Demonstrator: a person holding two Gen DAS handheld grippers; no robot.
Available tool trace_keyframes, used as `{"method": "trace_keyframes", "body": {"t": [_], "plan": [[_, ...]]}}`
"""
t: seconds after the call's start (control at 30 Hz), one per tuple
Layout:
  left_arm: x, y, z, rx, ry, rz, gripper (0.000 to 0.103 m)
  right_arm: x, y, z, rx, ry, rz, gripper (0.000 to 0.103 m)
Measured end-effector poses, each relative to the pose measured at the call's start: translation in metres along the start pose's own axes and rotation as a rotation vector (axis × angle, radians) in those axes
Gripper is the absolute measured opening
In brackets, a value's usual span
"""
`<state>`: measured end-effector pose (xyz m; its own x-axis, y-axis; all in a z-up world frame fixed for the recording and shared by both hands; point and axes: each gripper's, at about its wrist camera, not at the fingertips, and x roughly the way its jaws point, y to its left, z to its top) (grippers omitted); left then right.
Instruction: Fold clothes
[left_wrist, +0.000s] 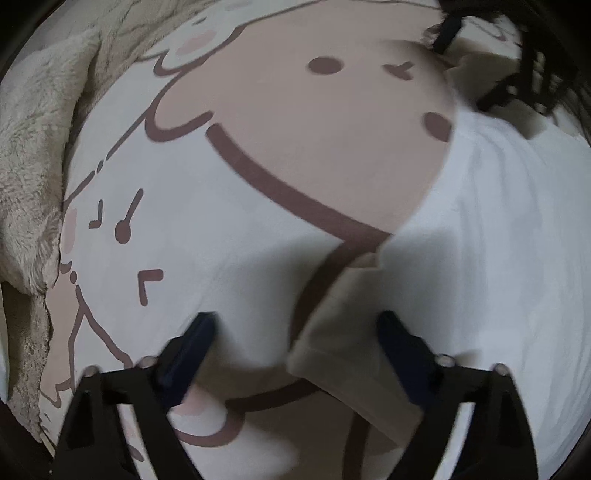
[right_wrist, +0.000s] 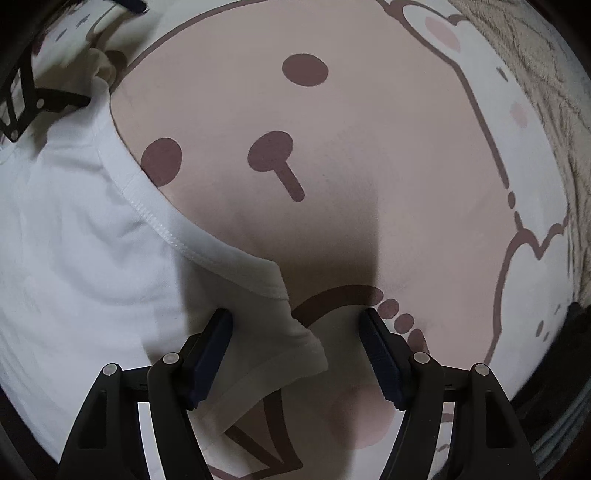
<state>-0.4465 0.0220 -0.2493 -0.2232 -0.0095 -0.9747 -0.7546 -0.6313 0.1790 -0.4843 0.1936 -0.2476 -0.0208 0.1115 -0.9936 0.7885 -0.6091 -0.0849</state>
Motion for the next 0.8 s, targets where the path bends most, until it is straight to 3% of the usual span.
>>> {"method": "trace_keyframes", "body": {"t": [0.03, 0.1, 0.17, 0.43, 0.67, 0.8], "plan": [[-0.003, -0.004, -0.002, 0.007, -0.013, -0.002, 0.074, 0.000, -0.001, 0.001, 0.003, 0.003, 0.009, 0.071], [-0.007, -0.012, -0.006, 0.016, -0.033, -0.021, 0.054, 0.001, -0.002, 0.002, 0.007, 0.008, 0.023, 0.072], [-0.008, -0.013, -0.008, -0.010, -0.041, -0.054, 0.045, 0.000, -0.001, 0.002, 0.012, 0.006, 0.018, 0.072], [-0.007, -0.014, -0.010, -0.096, -0.038, -0.117, 0.039, -0.005, 0.002, -0.012, 0.085, -0.072, 0.019, 0.064], [-0.010, -0.023, -0.013, -0.185, -0.040, -0.172, 0.012, -0.014, 0.018, -0.022, 0.092, -0.144, 0.037, 0.024], [-0.021, -0.038, -0.016, -0.191, -0.072, -0.099, 0.008, -0.021, 0.032, -0.026, 0.078, -0.171, -0.009, 0.011]]}}
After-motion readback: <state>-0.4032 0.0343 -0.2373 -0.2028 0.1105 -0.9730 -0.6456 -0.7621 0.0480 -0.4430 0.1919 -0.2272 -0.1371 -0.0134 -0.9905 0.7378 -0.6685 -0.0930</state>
